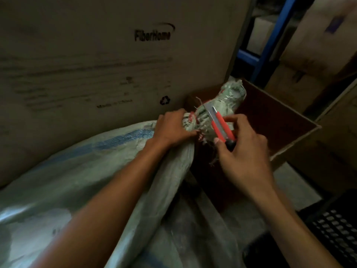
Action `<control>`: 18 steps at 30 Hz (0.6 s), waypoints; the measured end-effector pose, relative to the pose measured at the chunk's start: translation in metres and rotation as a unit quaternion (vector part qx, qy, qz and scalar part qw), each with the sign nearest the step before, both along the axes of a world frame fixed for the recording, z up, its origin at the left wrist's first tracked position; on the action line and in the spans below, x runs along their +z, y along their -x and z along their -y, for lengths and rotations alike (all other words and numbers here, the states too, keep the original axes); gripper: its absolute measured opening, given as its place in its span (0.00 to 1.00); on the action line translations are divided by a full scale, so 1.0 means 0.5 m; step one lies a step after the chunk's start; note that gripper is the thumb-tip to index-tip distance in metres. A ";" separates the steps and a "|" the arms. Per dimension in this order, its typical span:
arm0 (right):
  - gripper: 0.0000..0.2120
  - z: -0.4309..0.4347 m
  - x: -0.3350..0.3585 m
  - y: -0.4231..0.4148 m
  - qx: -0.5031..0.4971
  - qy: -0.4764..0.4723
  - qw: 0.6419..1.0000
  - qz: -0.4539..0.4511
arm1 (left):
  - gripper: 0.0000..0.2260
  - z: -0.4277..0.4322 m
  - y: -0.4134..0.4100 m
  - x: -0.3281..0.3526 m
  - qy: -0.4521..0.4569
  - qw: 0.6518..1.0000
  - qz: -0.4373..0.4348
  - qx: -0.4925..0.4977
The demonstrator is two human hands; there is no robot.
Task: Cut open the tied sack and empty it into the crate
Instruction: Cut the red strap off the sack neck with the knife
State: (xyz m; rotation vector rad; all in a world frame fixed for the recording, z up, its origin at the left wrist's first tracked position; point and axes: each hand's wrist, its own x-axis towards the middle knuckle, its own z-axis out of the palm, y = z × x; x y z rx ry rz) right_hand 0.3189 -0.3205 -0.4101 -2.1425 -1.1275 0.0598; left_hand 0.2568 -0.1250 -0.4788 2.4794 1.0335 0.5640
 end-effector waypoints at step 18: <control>0.14 -0.060 0.121 0.299 0.170 -0.221 0.957 -0.079 | 0.38 0.143 0.497 0.203 0.432 0.858 0.269 0.069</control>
